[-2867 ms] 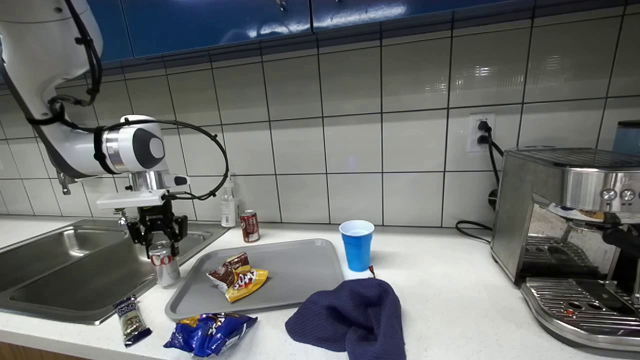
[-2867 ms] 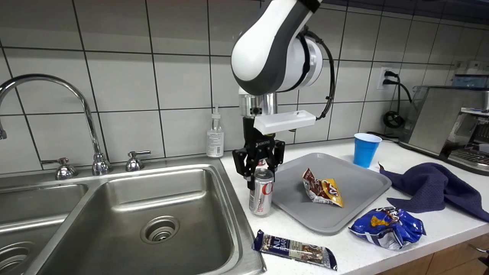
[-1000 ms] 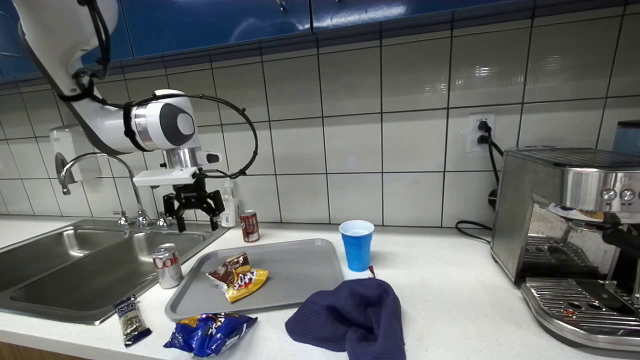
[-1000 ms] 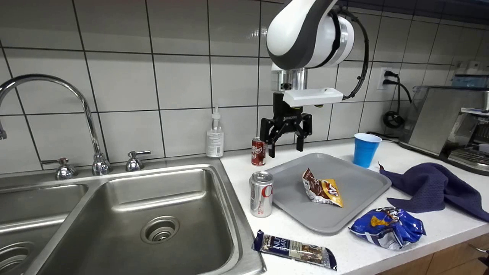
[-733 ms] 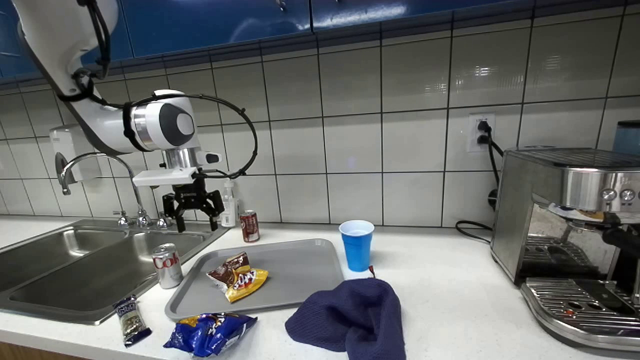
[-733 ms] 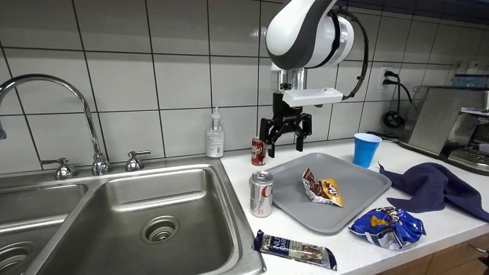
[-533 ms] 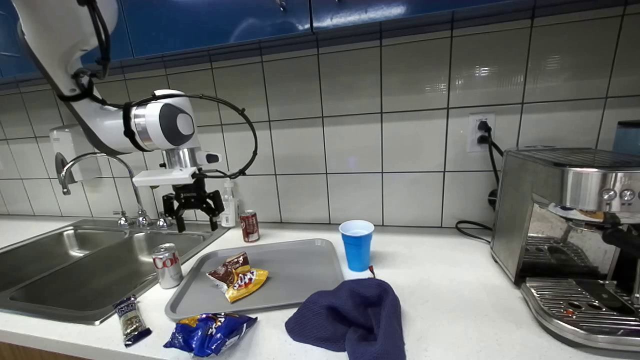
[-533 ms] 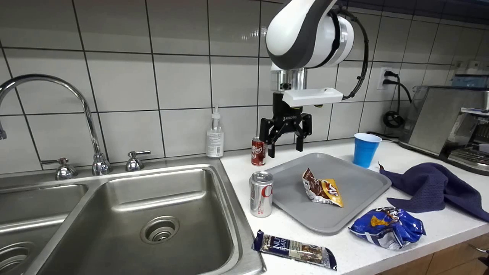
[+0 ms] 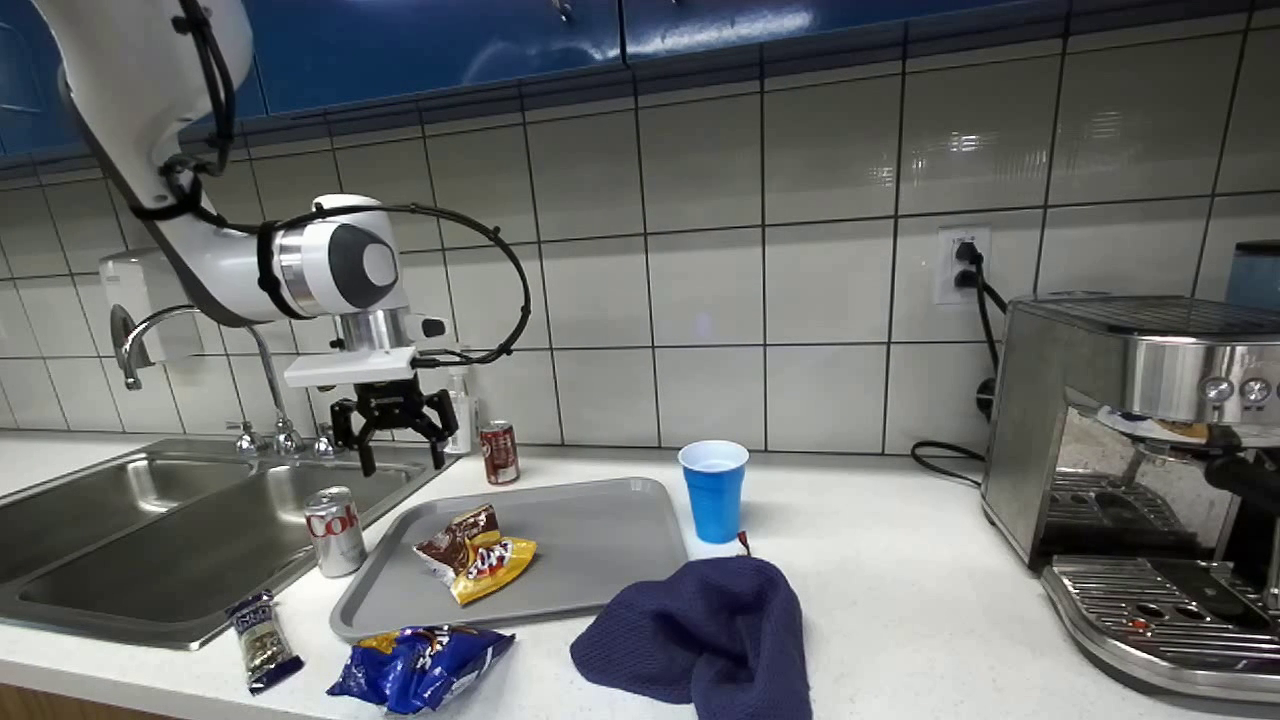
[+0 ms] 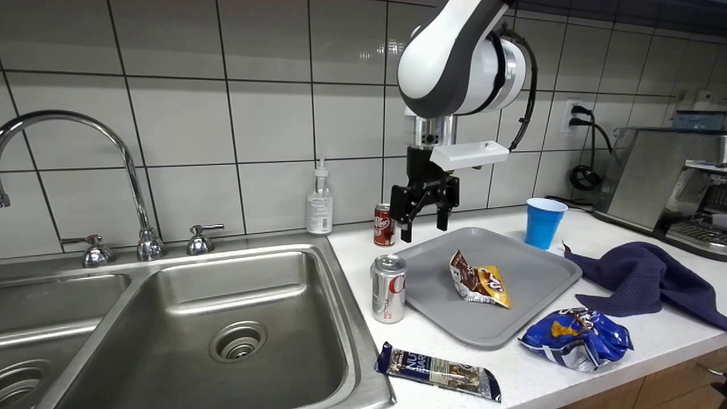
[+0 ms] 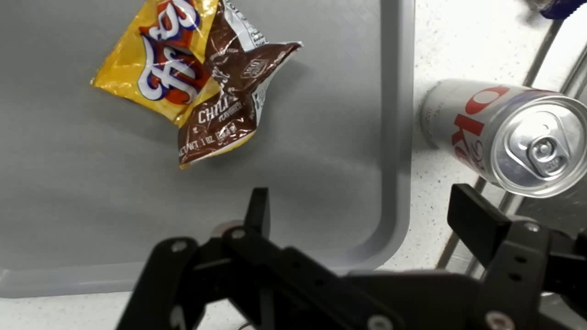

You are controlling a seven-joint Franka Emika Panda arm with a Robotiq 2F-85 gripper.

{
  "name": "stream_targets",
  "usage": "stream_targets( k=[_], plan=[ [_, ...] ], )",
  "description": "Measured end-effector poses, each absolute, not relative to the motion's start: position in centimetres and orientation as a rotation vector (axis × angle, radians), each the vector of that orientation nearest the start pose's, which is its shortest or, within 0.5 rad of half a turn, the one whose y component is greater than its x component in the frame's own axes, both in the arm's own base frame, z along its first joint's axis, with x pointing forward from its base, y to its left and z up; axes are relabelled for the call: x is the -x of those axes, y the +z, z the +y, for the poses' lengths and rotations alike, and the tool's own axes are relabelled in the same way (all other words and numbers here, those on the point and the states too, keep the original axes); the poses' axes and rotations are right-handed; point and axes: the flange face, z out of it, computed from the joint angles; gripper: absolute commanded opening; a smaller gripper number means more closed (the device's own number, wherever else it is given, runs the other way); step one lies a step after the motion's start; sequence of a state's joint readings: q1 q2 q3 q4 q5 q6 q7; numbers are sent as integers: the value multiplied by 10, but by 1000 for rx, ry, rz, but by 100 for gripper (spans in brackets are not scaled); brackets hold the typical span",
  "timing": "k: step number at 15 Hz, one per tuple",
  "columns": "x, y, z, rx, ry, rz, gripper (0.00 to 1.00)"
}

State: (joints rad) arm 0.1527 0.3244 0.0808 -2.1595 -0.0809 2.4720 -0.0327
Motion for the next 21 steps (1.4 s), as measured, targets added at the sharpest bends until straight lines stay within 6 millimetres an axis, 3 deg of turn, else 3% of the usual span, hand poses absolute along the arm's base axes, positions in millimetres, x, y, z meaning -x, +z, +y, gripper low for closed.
stream_targets(
  k=[10,21],
  plan=[
    [-544,211,76,3012,48,-959,100],
    [-514,183,51,2982,139,-1164,100]
  ],
)
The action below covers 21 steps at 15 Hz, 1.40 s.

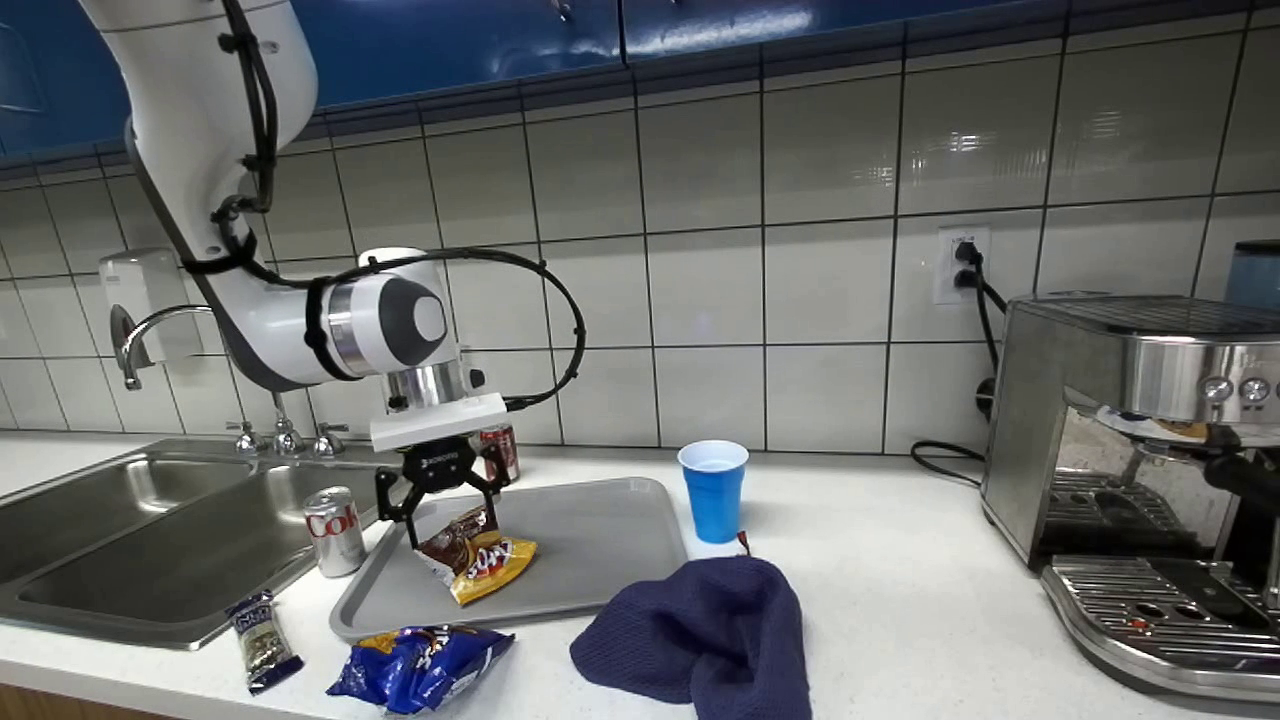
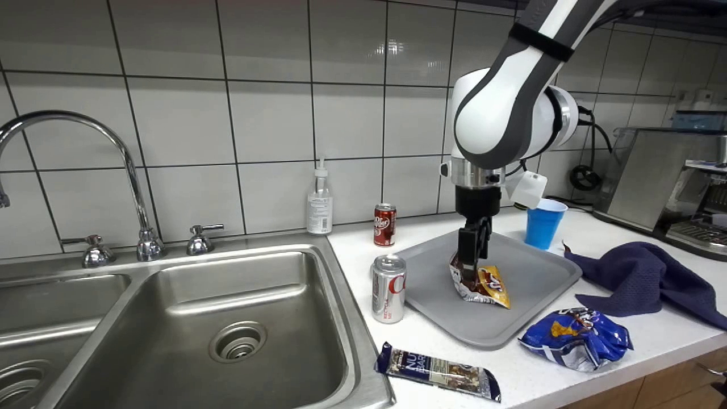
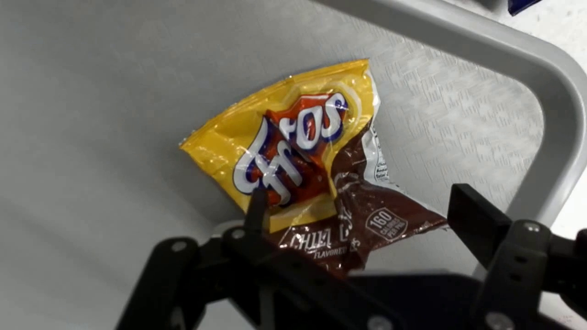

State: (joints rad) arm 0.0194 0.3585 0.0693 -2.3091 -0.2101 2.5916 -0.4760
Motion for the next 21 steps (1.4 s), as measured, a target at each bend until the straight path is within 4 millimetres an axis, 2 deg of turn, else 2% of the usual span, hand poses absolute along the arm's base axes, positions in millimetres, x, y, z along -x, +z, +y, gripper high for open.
stream_targets(
  k=[9,10,11,19,21],
  plan=[
    [-508,177,44,2985,165,-1186,100],
    [-507,177,44,2985,166,-1186,75],
    [-507,177,44,2985,166,-1186,74],
    [-508,178,42,2992,155,-1175,12],
    [-509,178,42,2993,151,-1174,0]
  ],
)
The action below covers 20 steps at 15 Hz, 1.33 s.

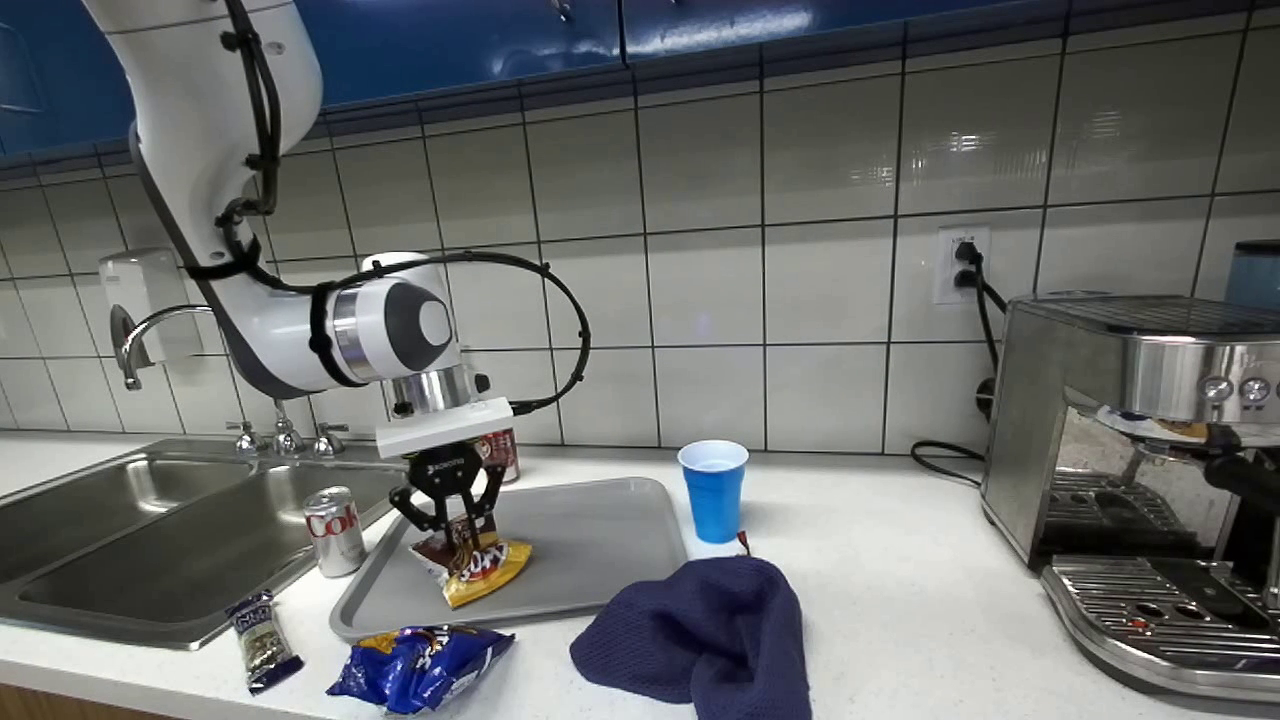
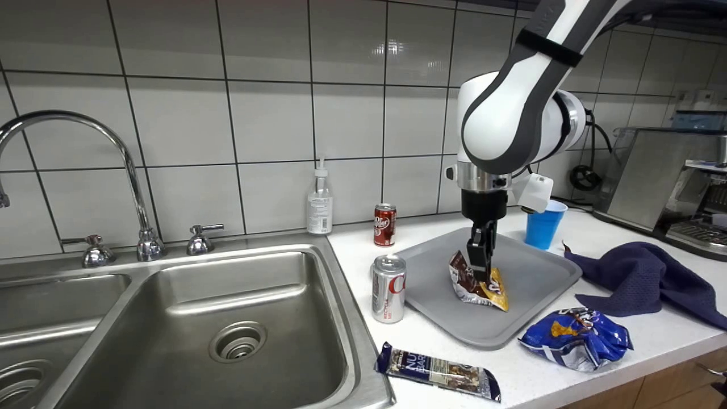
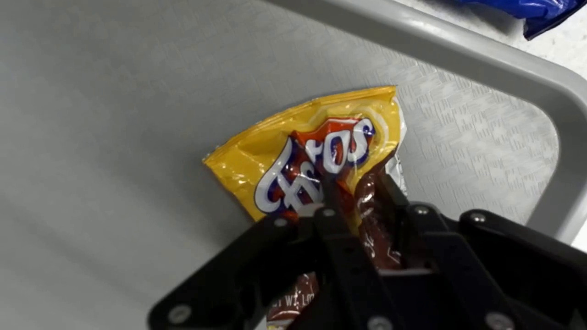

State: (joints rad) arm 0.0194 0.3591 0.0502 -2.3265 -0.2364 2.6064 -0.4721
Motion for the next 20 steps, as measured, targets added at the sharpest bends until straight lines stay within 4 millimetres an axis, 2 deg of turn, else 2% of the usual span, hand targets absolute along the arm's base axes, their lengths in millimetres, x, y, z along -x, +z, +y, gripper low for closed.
stream_targets(
  k=[13,20],
  plan=[
    [-510,179,42,3020,129,-1113,0],
    [-520,193,42,3071,58,-974,0]
  ],
)
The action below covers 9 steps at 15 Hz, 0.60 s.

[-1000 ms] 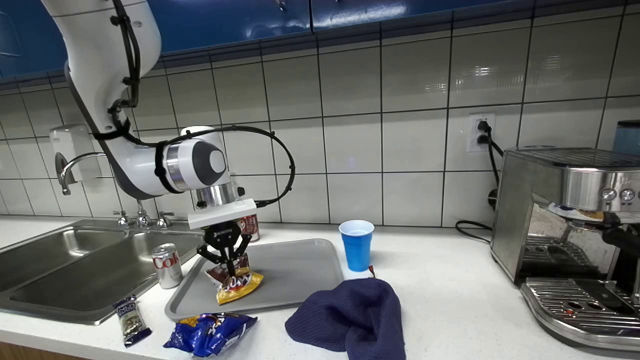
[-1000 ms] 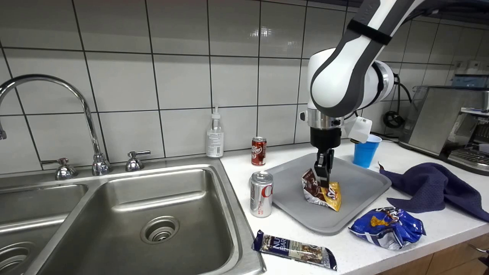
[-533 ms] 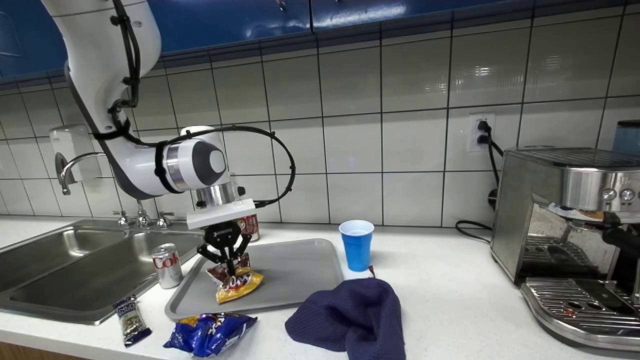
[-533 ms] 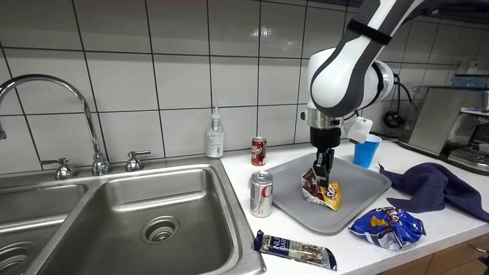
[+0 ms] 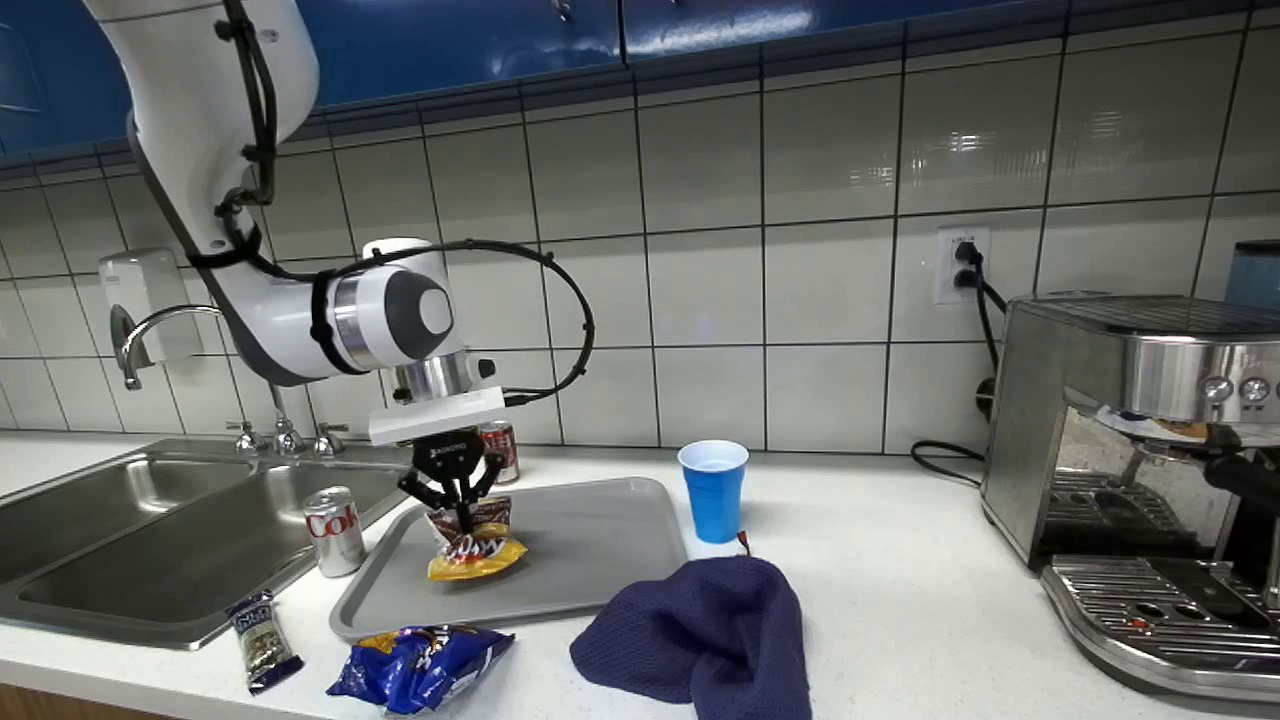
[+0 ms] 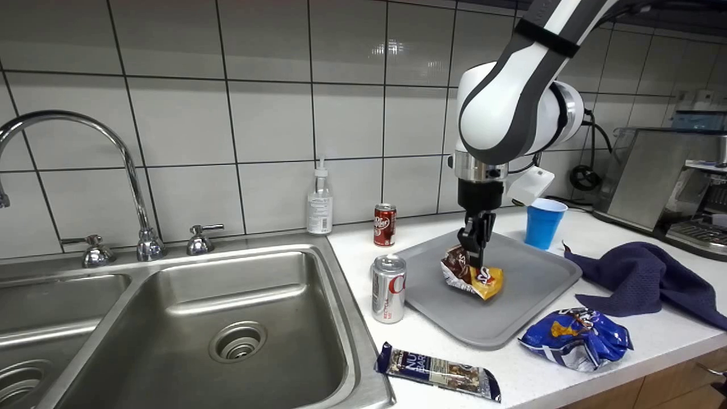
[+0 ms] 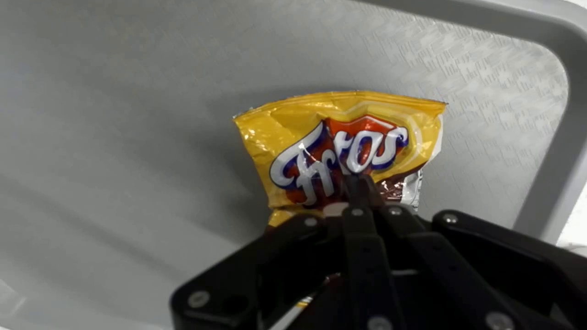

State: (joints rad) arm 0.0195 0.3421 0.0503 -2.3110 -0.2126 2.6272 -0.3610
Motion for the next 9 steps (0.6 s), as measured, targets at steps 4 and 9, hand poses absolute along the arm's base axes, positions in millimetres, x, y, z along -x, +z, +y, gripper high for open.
stream_targets(
  k=[4,9],
  plan=[
    [-529,201,42,3100,20,-887,0],
    [-544,213,42,3139,-42,-757,0]
  ],
)
